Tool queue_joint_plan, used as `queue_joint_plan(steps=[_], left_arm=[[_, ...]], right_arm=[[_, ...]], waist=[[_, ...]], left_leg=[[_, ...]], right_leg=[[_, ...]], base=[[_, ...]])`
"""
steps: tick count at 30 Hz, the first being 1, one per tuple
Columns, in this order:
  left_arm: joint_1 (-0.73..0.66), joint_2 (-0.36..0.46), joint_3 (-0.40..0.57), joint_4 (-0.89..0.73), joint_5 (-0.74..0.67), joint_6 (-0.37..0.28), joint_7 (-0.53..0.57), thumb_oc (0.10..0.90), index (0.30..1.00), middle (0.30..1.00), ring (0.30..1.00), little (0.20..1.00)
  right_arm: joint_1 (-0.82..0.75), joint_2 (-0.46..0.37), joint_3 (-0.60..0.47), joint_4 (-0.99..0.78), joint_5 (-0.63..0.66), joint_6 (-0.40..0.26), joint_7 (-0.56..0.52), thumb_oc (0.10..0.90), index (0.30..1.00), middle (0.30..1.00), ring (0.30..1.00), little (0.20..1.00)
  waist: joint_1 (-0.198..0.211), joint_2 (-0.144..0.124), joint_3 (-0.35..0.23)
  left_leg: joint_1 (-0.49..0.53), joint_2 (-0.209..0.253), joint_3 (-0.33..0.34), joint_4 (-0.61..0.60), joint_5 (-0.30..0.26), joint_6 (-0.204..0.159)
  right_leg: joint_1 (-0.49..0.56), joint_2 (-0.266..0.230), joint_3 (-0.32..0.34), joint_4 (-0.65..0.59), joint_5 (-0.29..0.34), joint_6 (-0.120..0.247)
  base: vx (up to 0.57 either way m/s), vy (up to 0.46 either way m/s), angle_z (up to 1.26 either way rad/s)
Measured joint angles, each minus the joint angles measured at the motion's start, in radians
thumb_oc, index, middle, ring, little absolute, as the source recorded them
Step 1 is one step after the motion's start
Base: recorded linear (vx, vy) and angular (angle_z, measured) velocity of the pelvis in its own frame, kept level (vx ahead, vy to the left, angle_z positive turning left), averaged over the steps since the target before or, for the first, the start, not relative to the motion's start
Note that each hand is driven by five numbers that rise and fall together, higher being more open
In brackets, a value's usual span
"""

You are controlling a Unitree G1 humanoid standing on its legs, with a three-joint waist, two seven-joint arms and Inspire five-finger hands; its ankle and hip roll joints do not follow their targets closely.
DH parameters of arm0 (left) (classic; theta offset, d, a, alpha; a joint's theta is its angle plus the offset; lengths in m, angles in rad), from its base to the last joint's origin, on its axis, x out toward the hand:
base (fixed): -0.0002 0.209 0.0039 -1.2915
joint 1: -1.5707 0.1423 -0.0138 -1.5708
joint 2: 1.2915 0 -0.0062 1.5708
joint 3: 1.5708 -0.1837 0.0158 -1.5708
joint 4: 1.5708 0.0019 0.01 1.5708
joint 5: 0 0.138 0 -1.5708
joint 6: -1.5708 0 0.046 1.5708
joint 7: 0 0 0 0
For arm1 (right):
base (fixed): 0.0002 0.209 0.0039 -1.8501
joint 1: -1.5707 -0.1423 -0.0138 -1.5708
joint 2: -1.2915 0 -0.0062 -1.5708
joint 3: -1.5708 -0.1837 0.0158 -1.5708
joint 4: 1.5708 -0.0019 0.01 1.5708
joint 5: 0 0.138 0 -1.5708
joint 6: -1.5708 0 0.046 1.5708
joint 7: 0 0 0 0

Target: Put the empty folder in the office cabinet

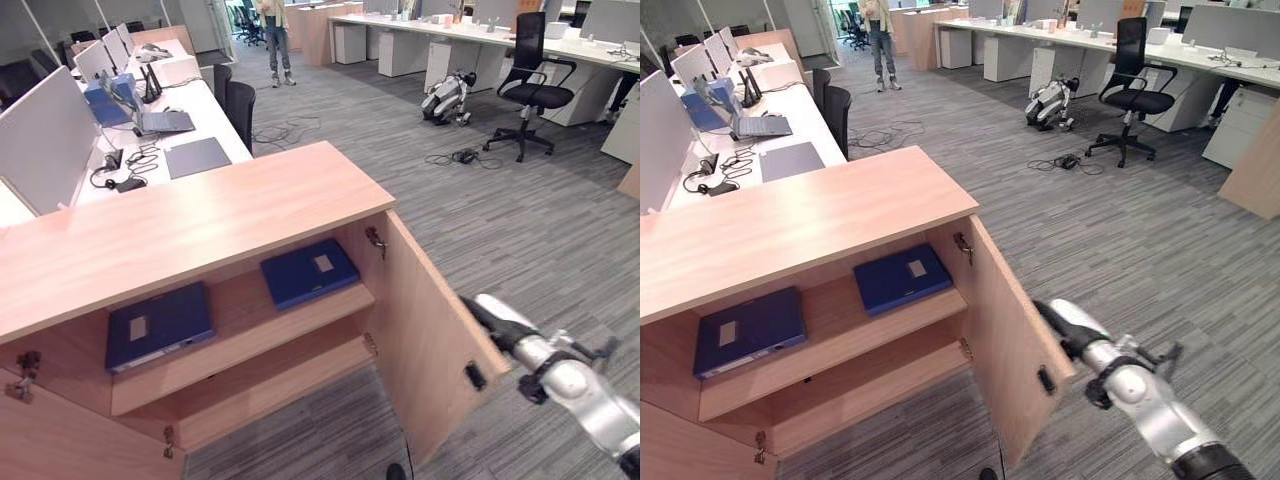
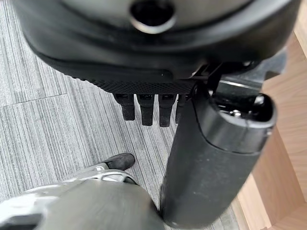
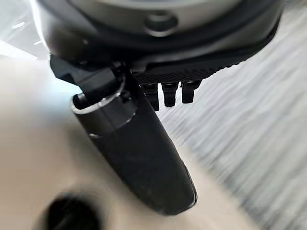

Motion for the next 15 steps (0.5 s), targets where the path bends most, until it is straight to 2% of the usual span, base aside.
queue_joint_plan(steps=[1,3,4,6,7,8,10,11,13,15], left_arm=[[0.011,0.002,-0.001,-0.009,-0.001,-0.002,0.001,0.800,0.900,0.900,0.900,0.900],[-0.008,0.010,0.003,-0.007,0.006,-0.005,-0.001,0.800,0.900,0.900,0.900,0.900],[0.000,0.008,-0.016,-0.040,0.004,-0.003,0.005,0.800,0.900,0.900,0.900,0.900],[0.010,0.012,-0.027,-0.056,-0.012,-0.013,0.021,0.800,0.900,0.900,0.900,0.900],[-0.024,0.016,-0.031,-0.044,-0.004,-0.013,0.020,0.800,0.900,0.900,0.900,0.900],[-0.020,0.011,-0.029,-0.046,-0.011,-0.012,0.020,0.800,0.900,0.900,0.900,0.900],[-0.030,0.015,-0.029,-0.047,-0.038,-0.021,0.019,0.800,0.900,0.900,0.900,0.900],[-0.035,0.016,-0.028,-0.050,-0.041,-0.030,0.019,0.800,0.900,0.900,0.900,0.900],[-0.027,0.033,-0.028,-0.047,-0.043,-0.028,0.019,0.800,0.900,0.900,0.900,0.900],[0.003,0.073,-0.028,-0.018,-0.040,-0.010,0.021,0.800,0.900,0.900,0.900,0.900]], right_arm=[[-0.075,0.049,0.062,0.023,0.000,0.033,-0.002,0.800,0.900,0.900,0.900,0.900],[-0.153,0.114,0.121,0.076,0.032,0.034,0.012,0.800,0.900,0.900,0.900,0.900],[-0.188,0.168,0.172,0.084,0.057,0.035,0.023,0.800,0.900,0.900,0.900,0.900],[-0.347,0.302,0.292,0.188,0.070,0.092,-0.006,0.800,0.900,0.900,0.900,0.900],[-0.376,0.319,0.322,0.170,0.086,0.046,0.030,0.800,0.900,0.900,0.900,0.900],[-0.387,0.366,0.338,0.114,0.088,0.000,0.064,0.800,0.900,0.900,0.900,0.900],[-0.450,0.462,0.399,0.094,0.087,-0.027,0.081,0.800,0.900,0.900,0.900,0.900],[-0.464,0.501,0.417,0.082,0.087,-0.048,0.093,0.800,0.900,0.900,0.900,0.900],[-0.463,0.513,0.427,0.069,0.087,-0.081,0.114,0.800,0.900,0.900,0.900,0.900],[-0.452,0.512,0.430,0.078,0.085,-0.086,0.118,0.800,0.900,0.900,0.900,0.900]], waist=[[0.000,-0.005,0.000],[0.010,-0.012,-0.003],[0.033,-0.019,-0.004],[0.067,-0.036,-0.003],[0.101,-0.041,0.001],[0.151,-0.057,-0.004],[0.196,-0.057,-0.002],[0.229,-0.061,-0.002],[0.273,-0.063,0.003],[0.287,-0.077,0.010]], left_leg=[[0.001,0.000,0.003,0.000,0.000,0.000],[-0.001,0.002,0.001,0.000,0.003,-0.005],[-0.005,-0.004,-0.017,0.000,0.004,-0.003],[-0.005,-0.002,-0.028,0.000,0.005,-0.009],[-0.019,0.000,-0.048,0.000,0.009,-0.009],[-0.026,0.000,-0.063,0.001,0.017,-0.009],[-0.049,-0.003,-0.100,0.000,0.020,-0.003],[-0.061,-0.010,-0.141,0.001,0.025,-0.002],[-0.076,-0.030,-0.195,0.001,0.030,0.005],[-0.080,-0.053,-0.226,0.001,0.025,0.022]], right_leg=[[-0.005,0.001,-0.001,0.000,0.001,0.001],[-0.010,0.003,0.000,0.000,0.009,0.004],[-0.010,-0.003,-0.017,0.001,0.008,0.002],[-0.017,-0.003,-0.043,0.007,0.017,0.014],[-0.018,-0.004,-0.055,0.007,0.015,0.011],[-0.014,-0.007,-0.076,0.008,0.014,0.009],[-0.011,-0.018,-0.112,0.009,0.008,0.005],[-0.002,-0.028,-0.154,0.008,0.002,0.008],[0.015,-0.051,-0.205,0.019,-0.020,0.010],[0.017,-0.080,-0.217,0.051,-0.044,0.013]], base=[[-0.02,0.010,-0.28],[-0.05,0.049,-0.14],[-0.07,0.061,-0.08],[-0.04,0.022,-0.10],[-0.06,0.038,0.40],[-0.10,0.068,0.69],[-0.10,0.061,0.73],[-0.08,0.055,1.13],[-0.05,0.082,1.17],[-0.01,0.161,0.63]])
